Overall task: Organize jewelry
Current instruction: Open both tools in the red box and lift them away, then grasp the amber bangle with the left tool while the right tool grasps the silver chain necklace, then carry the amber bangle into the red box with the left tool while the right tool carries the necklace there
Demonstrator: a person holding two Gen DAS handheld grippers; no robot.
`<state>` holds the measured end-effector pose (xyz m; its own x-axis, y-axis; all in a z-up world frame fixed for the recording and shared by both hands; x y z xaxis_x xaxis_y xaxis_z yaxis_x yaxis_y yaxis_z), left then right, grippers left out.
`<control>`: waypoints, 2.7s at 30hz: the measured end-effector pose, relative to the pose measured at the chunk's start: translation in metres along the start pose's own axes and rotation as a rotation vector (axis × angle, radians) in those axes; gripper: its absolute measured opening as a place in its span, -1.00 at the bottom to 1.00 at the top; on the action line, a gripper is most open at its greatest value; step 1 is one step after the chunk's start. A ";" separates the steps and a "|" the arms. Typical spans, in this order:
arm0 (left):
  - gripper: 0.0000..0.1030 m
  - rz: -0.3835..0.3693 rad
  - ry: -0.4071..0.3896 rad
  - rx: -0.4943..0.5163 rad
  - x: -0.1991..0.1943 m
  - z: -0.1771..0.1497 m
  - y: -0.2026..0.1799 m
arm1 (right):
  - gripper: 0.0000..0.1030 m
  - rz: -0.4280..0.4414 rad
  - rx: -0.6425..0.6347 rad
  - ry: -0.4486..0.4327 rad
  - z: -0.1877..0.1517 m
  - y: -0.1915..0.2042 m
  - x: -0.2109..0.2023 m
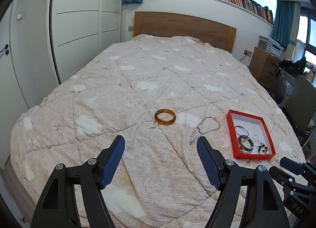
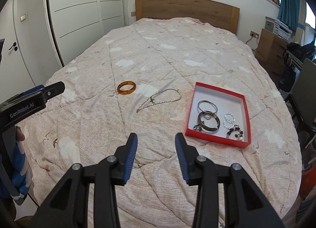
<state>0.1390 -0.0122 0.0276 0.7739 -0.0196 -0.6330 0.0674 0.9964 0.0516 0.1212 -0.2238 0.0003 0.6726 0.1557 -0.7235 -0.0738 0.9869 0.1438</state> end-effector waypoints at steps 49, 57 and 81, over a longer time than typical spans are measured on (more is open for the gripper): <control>0.40 0.017 0.375 0.016 0.347 0.026 0.023 | 0.09 0.279 0.335 0.289 0.085 -0.035 0.316; 0.40 0.035 0.365 0.026 0.360 0.026 0.019 | -0.05 0.232 0.272 0.252 0.088 -0.026 0.327; -0.81 0.032 0.346 0.074 0.293 0.035 0.012 | -0.95 0.358 0.263 0.294 0.041 -0.019 0.246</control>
<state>0.3882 -0.0088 -0.1303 0.5184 0.0537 -0.8535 0.1018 0.9871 0.1240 0.3177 -0.2056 -0.1525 0.4017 0.5238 -0.7512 -0.0488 0.8314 0.5536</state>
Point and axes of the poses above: each gripper's, at about its wrist camera, not at the fingertips, and x roughly the way its jaws point, y to its left, z to its top, the point moved 3 cm from there along x, roughly the way its jaws point, and after that the axes turned 9 degrees about x, right-handed, at the moved point
